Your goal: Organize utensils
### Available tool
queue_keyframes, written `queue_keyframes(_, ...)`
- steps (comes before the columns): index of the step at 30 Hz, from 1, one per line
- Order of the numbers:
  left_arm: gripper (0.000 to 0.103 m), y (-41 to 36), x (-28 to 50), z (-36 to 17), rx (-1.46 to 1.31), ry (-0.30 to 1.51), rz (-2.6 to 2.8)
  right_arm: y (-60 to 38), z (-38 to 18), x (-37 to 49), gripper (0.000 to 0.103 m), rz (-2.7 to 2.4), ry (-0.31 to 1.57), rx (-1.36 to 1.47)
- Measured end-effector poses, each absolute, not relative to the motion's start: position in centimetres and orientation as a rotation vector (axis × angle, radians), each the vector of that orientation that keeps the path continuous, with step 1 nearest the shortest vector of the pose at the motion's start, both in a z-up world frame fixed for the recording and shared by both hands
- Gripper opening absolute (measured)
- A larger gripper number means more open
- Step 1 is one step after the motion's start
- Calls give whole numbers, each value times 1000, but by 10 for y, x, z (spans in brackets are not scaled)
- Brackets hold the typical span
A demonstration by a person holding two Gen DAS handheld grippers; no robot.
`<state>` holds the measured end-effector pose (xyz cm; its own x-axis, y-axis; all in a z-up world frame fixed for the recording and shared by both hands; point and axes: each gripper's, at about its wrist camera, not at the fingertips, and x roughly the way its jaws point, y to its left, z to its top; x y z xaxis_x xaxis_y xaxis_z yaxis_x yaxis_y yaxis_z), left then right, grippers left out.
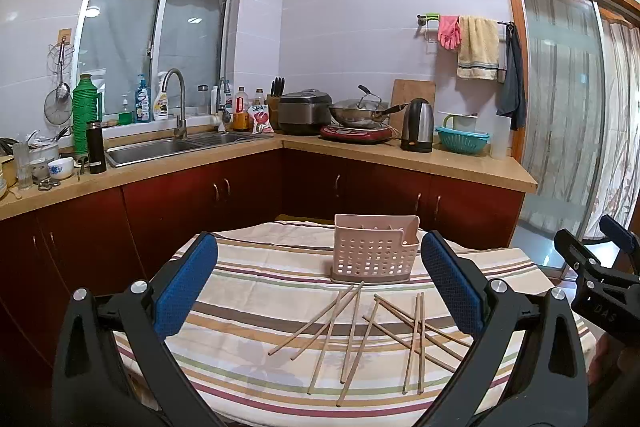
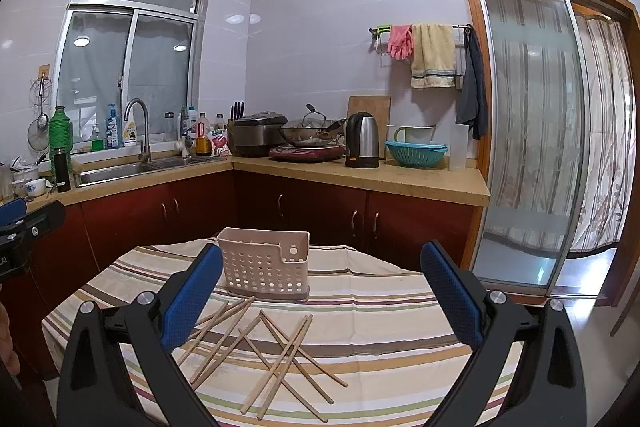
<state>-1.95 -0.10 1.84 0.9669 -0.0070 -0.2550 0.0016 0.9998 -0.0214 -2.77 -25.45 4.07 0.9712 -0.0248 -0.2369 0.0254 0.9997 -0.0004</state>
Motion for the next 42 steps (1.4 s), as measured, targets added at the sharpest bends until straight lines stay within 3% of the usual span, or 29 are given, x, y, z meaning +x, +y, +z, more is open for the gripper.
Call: queue_keyframes(42, 99, 6, -22, 17, -27, 260, -10, -248, 41, -30, 97, -20, 242, -3)
